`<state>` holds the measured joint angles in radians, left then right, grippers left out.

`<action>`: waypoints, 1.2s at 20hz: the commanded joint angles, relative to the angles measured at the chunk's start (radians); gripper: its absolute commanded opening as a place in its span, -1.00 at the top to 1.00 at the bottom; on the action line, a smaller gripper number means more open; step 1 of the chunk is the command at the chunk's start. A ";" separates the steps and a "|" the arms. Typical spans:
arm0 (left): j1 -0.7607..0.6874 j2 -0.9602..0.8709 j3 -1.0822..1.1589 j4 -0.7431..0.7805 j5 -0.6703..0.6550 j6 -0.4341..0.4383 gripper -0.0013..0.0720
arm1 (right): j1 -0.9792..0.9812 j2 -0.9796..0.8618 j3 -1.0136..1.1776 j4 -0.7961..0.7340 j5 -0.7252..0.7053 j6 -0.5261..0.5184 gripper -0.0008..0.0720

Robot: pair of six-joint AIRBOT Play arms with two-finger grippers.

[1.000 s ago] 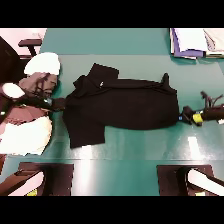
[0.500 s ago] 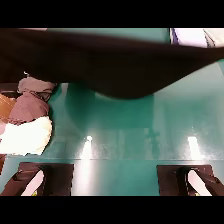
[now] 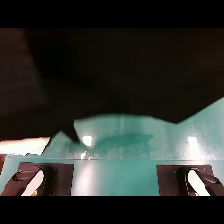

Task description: Fold the shirts.

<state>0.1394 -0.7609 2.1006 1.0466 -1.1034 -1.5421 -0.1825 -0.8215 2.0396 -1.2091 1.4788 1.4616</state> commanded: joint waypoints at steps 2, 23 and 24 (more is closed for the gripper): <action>0.000 -0.069 -0.198 -0.068 -0.142 -0.039 0.90 | 0.000 -0.145 0.013 -0.048 0.192 0.043 0.94; -0.143 -0.842 -0.563 0.071 0.115 0.114 0.89 | 0.072 -0.822 -0.414 -0.006 -0.191 -0.073 0.93; -0.143 -0.842 -0.569 0.119 0.051 0.111 0.89 | 0.074 -0.822 -0.416 -0.018 -0.151 -0.075 0.94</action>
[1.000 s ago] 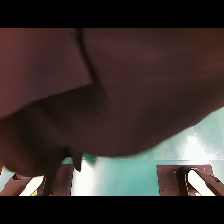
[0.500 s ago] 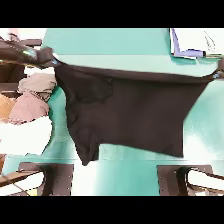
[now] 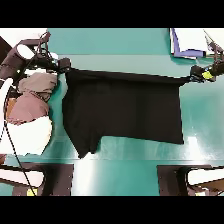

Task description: Fold the shirts.

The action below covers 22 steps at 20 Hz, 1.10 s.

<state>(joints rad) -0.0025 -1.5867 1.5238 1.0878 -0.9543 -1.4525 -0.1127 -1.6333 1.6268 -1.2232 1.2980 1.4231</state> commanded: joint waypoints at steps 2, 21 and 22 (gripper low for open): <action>-0.001 -0.016 -0.031 0.152 -0.188 0.021 0.89 | 0.006 0.007 -0.056 -0.005 0.047 -0.036 0.94; -0.001 0.409 -0.586 0.235 -0.284 -0.099 -0.31 | -0.061 0.389 -0.401 0.157 0.048 -0.037 -0.10; -0.001 0.473 -0.681 0.217 -0.285 -0.120 -0.31 | -0.056 0.417 -0.401 0.157 0.047 -0.036 -0.10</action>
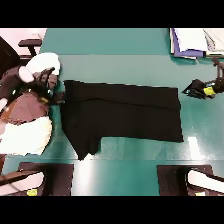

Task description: Fold the shirts.

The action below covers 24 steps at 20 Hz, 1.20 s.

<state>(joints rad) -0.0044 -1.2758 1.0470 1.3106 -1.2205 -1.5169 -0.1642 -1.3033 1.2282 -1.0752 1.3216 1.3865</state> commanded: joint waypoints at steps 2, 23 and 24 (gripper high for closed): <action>0.001 0.289 -0.383 -0.078 -0.019 -0.068 -0.31 | 0.014 0.129 -0.002 0.010 0.021 0.000 -0.10; 0.001 0.426 -0.589 -0.342 0.121 0.026 0.90 | 0.055 0.169 -0.037 -0.076 0.159 0.002 -0.10; 0.001 0.426 -0.555 -0.310 0.079 0.026 0.90 | 0.022 0.190 -0.092 -0.126 0.186 0.003 -0.10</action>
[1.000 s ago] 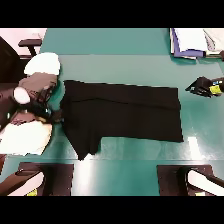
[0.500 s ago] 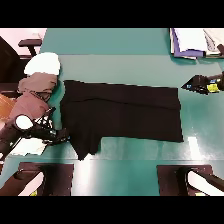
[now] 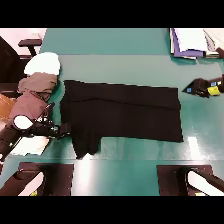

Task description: Fold the shirts.

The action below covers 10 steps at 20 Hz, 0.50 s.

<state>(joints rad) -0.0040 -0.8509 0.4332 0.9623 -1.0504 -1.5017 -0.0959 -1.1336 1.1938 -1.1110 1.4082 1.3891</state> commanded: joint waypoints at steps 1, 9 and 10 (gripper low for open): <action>0.001 0.002 0.088 0.064 -0.122 0.016 0.90 | -0.090 0.048 -0.131 -0.141 0.115 0.006 -0.10; 0.001 0.001 0.179 0.078 -0.101 0.017 0.90 | -0.423 0.090 -0.663 -0.045 0.037 -0.008 -0.20; 0.000 0.001 0.179 0.078 -0.103 0.018 0.90 | -0.419 0.072 -0.686 -0.010 0.003 -0.011 -0.20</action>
<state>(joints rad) -0.0040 -0.8505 0.5976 1.0348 -1.1576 -1.4849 -0.4633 -1.0412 0.6296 -1.2037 1.4773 1.3907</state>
